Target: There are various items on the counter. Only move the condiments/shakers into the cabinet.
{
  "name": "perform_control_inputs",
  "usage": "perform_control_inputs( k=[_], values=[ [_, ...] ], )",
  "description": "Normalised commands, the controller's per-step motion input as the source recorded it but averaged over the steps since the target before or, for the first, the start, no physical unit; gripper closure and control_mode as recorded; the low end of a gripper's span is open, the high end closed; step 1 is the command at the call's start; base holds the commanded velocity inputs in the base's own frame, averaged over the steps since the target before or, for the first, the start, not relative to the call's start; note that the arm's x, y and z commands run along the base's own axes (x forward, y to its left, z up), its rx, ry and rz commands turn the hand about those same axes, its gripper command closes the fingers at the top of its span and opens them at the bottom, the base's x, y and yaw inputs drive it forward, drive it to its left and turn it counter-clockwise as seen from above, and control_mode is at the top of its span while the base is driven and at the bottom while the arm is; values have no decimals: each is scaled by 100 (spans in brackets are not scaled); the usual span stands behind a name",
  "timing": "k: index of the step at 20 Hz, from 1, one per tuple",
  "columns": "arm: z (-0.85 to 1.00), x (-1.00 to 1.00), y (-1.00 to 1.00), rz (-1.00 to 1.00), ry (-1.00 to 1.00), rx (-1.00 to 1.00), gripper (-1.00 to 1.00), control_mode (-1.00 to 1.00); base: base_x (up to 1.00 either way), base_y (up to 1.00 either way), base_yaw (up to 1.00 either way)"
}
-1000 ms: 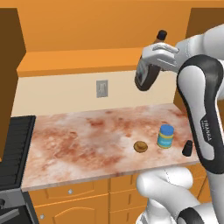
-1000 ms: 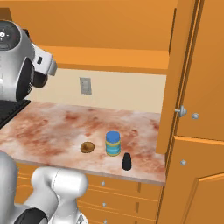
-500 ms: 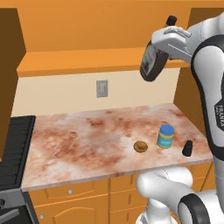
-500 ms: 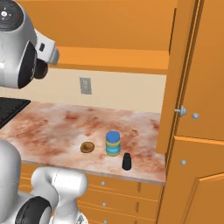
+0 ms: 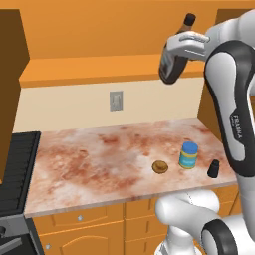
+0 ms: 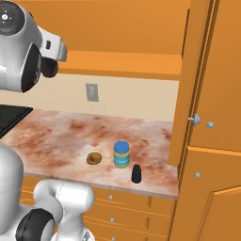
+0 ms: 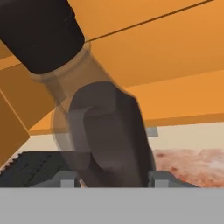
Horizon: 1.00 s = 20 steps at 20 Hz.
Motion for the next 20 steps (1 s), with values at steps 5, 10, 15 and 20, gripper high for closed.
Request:
perform_control_inputs(
  k=[5,10,15,20],
  values=[
    [0,50,-1,-1,0,0,100,-100,0,0,0],
    [0,59,0,-2,0,0,100,-100,0,0,0],
    [0,67,-4,-3,2,0,100,-100,0,0,0],
    [-6,60,-7,-2,2,0,100,-100,0,0,0]
  ],
)
